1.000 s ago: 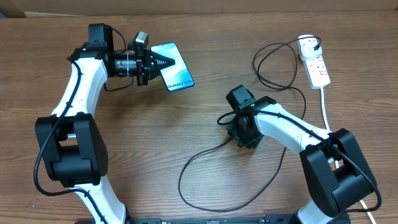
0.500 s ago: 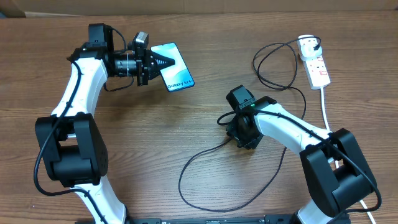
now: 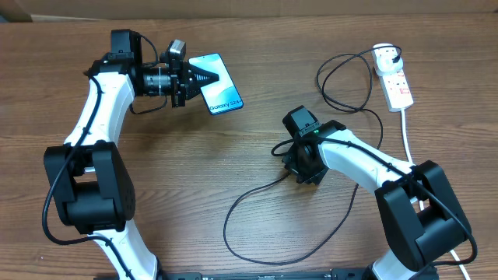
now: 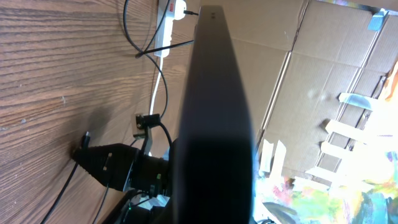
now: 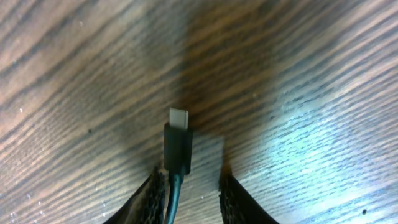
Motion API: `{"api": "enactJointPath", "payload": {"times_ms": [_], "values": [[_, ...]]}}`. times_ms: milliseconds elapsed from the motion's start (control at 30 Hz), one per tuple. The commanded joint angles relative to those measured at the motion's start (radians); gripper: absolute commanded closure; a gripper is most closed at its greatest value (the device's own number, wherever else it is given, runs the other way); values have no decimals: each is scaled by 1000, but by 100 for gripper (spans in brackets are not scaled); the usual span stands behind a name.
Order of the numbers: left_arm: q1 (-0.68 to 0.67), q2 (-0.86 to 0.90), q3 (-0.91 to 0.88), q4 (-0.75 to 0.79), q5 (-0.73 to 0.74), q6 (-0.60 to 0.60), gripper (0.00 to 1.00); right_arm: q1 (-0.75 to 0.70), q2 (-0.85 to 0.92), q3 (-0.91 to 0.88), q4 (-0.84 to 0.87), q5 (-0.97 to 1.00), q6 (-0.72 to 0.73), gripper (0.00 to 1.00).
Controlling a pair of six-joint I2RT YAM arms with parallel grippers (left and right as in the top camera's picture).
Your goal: Plug charger to phone and switch on socket
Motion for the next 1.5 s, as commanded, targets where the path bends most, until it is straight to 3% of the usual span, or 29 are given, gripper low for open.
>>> {"api": "enactJointPath", "payload": {"times_ms": [0, 933, 1467], "values": [[-2, -6, 4, 3, 47, -10, 96, 5, 1, -8, 10, 49, -4, 72], [-4, -6, 4, 3, 45, -10, 96, 5, 3, -21, 63, 54, -4, 84], [-4, -6, 4, 3, 45, -10, 96, 5, 3, -21, 67, 75, -4, 84]]}}
